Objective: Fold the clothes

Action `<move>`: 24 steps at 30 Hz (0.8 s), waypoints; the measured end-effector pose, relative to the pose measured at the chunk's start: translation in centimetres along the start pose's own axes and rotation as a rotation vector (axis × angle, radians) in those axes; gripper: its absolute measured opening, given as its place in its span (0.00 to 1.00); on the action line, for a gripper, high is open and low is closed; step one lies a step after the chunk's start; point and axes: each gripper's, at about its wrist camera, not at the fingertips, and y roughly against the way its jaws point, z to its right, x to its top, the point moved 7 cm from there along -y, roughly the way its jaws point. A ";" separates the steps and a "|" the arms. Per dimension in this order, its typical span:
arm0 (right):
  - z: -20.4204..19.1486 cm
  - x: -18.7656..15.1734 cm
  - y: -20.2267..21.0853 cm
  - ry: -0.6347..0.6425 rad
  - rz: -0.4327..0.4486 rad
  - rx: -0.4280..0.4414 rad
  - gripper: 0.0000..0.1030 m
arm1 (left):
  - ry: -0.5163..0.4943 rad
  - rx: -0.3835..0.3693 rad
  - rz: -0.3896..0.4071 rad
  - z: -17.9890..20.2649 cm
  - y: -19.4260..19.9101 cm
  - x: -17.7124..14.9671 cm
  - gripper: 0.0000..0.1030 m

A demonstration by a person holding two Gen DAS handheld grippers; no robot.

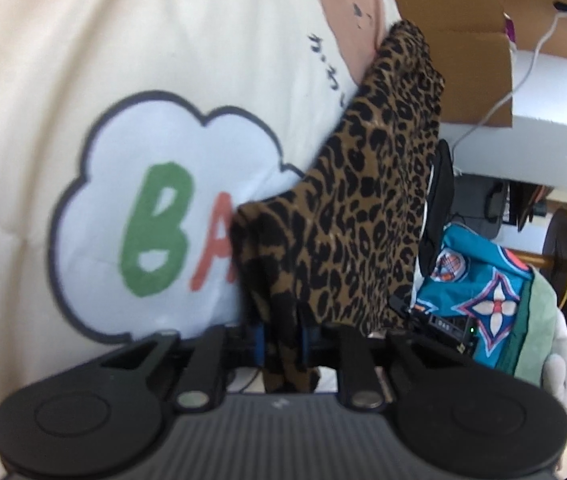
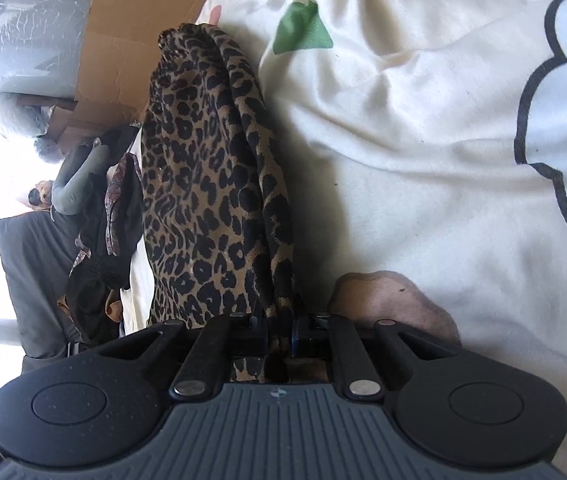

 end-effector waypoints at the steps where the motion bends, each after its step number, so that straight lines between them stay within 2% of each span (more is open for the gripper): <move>1: -0.1 -0.1 0.1 0.000 0.003 -0.004 0.07 | -0.008 0.003 0.003 0.1 0.2 0.0 0.11; 7: -0.9 -1.1 0.8 -0.020 0.043 -0.007 0.06 | -0.075 0.026 0.035 1.5 1.5 0.2 0.07; 12: -2.8 -2.0 1.5 -0.030 0.057 -0.029 0.06 | -0.173 0.104 0.030 3.4 3.0 0.3 0.06; 15: -4.7 -2.9 1.8 0.003 0.037 -0.060 0.06 | -0.226 0.148 0.030 5.2 4.5 0.7 0.06; 24: -8.6 -3.9 4.2 0.023 0.013 -0.052 0.06 | -0.309 0.218 0.045 9.9 8.9 0.6 0.06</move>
